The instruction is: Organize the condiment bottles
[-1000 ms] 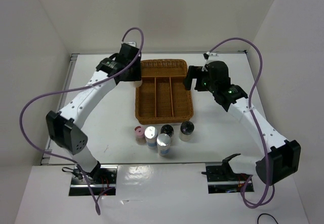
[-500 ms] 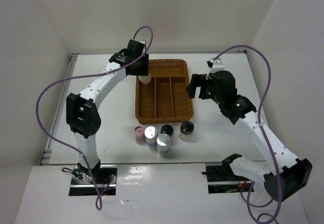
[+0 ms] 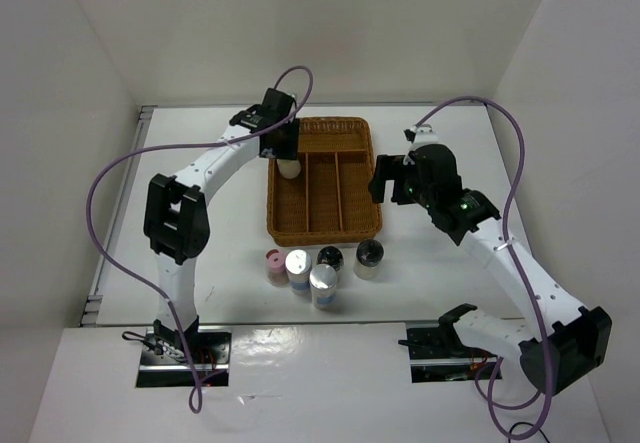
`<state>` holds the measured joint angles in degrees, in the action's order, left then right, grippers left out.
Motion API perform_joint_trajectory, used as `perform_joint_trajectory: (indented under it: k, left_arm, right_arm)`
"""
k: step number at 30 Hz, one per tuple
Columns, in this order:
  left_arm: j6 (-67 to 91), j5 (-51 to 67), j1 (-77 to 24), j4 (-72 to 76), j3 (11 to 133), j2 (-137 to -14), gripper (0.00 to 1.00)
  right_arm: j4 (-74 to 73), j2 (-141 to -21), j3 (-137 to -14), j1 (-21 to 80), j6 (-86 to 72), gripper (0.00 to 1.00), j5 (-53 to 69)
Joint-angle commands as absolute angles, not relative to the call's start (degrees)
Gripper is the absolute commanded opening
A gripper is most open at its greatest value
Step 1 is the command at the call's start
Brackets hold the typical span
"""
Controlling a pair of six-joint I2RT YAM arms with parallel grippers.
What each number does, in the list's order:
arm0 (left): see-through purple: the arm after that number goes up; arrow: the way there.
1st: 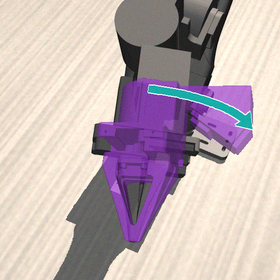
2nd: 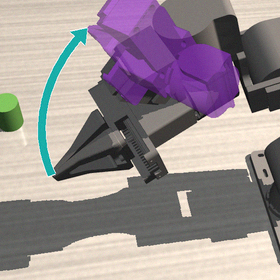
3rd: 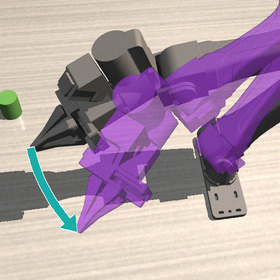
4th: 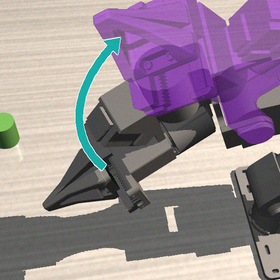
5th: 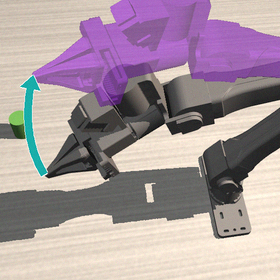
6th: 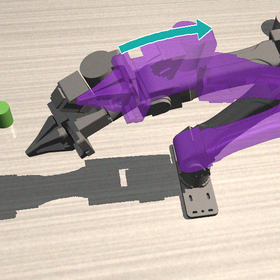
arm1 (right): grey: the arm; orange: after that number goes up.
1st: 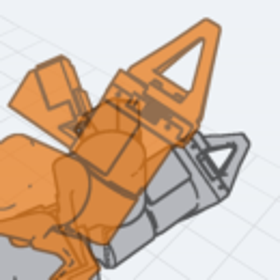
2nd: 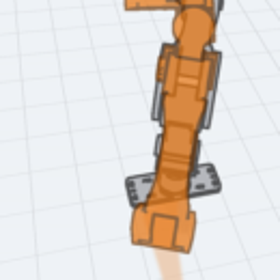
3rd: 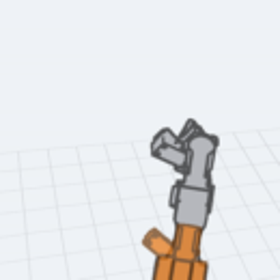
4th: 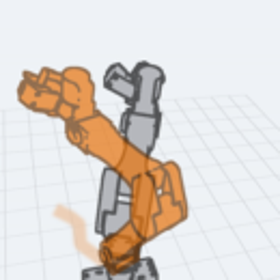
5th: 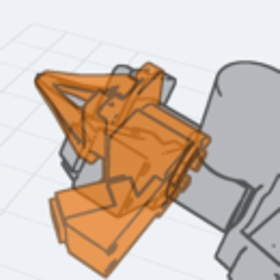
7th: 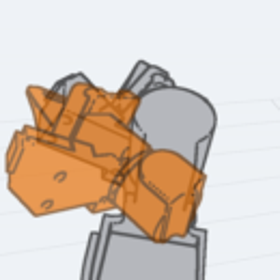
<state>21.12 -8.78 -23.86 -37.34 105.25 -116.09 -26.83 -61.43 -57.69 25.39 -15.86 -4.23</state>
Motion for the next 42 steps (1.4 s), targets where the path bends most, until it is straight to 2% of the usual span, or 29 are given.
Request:
perform_joint_trajectory:
  k: [1, 7, 11, 12, 14, 19, 23, 26, 33, 42]
  left_arm:
    - [20.39, -9.58, -23.99, -35.16, 105.99, -118.81, 0.39]
    - [20.39, -10.63, -23.99, -37.79, 109.6, -122.69, 0.6]
    - [20.39, -11.95, -23.99, -38.85, 109.78, -121.56, 0.84]
    - [20.39, -11.95, -23.99, -38.85, 109.78, -119.55, 0.95]
    - [20.39, -11.95, -23.99, -39.37, 107.76, -114.99, 1.0]
    - [22.4, -12.48, -25.66, -44.9, 101.88, -100.33, 1.0]
    - [25.13, -13.54, -26.8, -49.64, 92.3, -88.55, 1.0]
    - [26.54, -9.15, -27.42, -53.68, 85.18, -81.59, 1.0]
    - [34.0, -3.61, -30.84, -59.85, 72.96, -77.09, 1.0]
    - [37.71, 1.85, -35.59, -53.01, 67.41, -76.55, 1.0]
  right_arm:
    - [-28.3, -63.36, -58.71, 25.84, -16.44, 0.99, -4.22]
    - [-28.3, -66.36, -59.94, 25.84, -16.44, 0.99, -3.69]
    - [-27.77, -67.59, -60.47, 25.84, -16.96, 0.99, -2.55]
    - [-27.77, -68.11, -60.47, 26.36, -16.96, 0.99, -2.55]
    - [-27.25, -68.12, -60.47, 26.37, -17.48, 0.99, -2.55]
    - [-26.02, -68.64, -61.52, 26.37, -18.11, 0.99, -3.69]
    - [-24.7, -68.64, -61.52, 26.37, -18.11, 0.99, -3.69]
    - [-23.99, -69.25, -61.52, 26.89, -17.58, 0.99, -3.69]
    - [-23.99, -70.93, -61.0, 27.42, -18.11, 0.99, -4.22]
    - [-23.38, -66.97, -57.74, 27.42, -21.79, 0.99, -4.75]
